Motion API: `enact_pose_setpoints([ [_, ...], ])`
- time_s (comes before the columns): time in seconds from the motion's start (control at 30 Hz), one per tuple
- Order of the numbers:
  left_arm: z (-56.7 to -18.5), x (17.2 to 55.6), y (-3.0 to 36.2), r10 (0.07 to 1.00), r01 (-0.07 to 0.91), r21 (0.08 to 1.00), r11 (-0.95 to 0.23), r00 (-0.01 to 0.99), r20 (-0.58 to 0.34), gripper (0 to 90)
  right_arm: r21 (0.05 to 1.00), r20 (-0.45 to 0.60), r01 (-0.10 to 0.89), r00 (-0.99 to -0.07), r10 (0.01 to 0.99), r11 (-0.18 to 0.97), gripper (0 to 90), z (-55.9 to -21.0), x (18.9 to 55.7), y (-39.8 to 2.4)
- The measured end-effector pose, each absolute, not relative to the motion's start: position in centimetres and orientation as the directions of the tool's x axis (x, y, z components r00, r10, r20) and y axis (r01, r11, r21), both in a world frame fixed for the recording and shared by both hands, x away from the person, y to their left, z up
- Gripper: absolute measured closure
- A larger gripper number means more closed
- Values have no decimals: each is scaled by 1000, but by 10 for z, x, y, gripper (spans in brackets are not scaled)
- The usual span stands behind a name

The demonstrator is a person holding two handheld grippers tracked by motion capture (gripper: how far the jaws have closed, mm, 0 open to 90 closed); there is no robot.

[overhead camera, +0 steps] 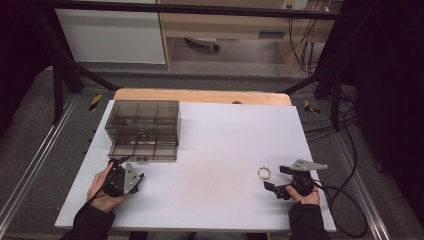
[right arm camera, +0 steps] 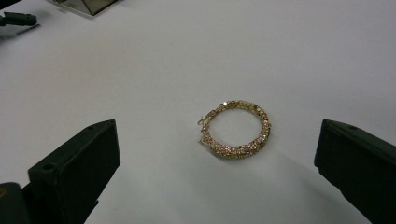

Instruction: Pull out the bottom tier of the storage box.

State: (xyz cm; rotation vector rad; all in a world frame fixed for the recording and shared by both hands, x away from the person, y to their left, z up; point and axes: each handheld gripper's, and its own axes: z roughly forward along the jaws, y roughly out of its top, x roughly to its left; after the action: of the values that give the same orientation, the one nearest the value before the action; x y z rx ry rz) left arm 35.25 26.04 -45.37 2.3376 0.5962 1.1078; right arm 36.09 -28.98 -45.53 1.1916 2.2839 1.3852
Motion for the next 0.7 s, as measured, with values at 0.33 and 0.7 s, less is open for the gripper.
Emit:
enact_pose_setpoints([
  [0.33, -453, 348, 266, 667, 281, 672, -685, 615, 422, 153, 817, 218, 532, -639, 737, 220, 7, -455, 361, -290],
  [0.7, -450, 347, 276, 737, 368, 747, -553, 634, 234, 80, 820, 212, 528, -638, 741, 221, 6, -455, 362, -290],
])
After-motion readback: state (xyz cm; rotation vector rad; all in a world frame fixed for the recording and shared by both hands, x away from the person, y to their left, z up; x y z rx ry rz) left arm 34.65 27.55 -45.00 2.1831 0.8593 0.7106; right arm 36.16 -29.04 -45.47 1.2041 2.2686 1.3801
